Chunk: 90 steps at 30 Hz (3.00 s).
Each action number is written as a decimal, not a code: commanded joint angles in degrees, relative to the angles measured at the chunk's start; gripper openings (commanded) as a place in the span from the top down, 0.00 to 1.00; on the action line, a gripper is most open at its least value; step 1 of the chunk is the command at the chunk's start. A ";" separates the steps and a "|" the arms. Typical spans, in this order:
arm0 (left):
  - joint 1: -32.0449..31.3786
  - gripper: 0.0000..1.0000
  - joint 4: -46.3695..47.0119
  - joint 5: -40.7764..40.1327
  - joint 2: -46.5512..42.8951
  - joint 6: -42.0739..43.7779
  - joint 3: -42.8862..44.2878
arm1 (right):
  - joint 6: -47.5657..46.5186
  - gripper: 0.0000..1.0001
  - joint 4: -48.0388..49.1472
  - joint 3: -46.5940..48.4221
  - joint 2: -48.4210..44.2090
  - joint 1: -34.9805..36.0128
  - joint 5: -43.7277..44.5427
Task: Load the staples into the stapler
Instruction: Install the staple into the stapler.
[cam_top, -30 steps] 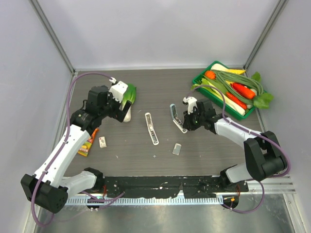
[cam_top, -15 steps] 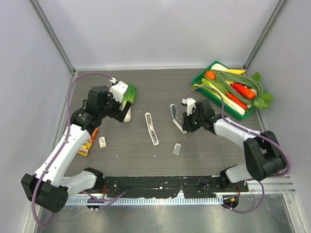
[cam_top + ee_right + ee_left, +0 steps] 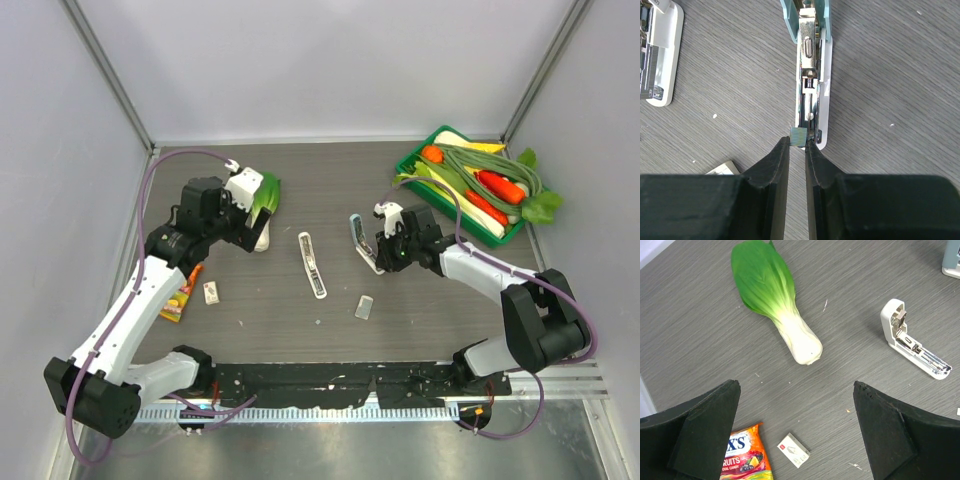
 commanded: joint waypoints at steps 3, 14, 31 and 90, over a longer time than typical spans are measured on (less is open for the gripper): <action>0.42 0.00 2.05 0.98 -0.03 -0.78 -0.32 | -0.12 0.81 0.74 2.46 -0.65 0.00 0.80; 0.51 0.00 2.05 1.25 0.14 -0.69 -0.32 | 0.05 0.81 0.75 2.28 -0.83 -0.70 0.71; 0.43 0.00 2.14 1.34 0.23 -0.78 -0.23 | -0.12 0.81 0.74 2.37 0.40 -0.79 0.10; 0.78 0.00 2.14 2.13 0.85 -1.04 -0.14 | -0.39 0.80 0.04 2.02 0.31 -1.23 -0.69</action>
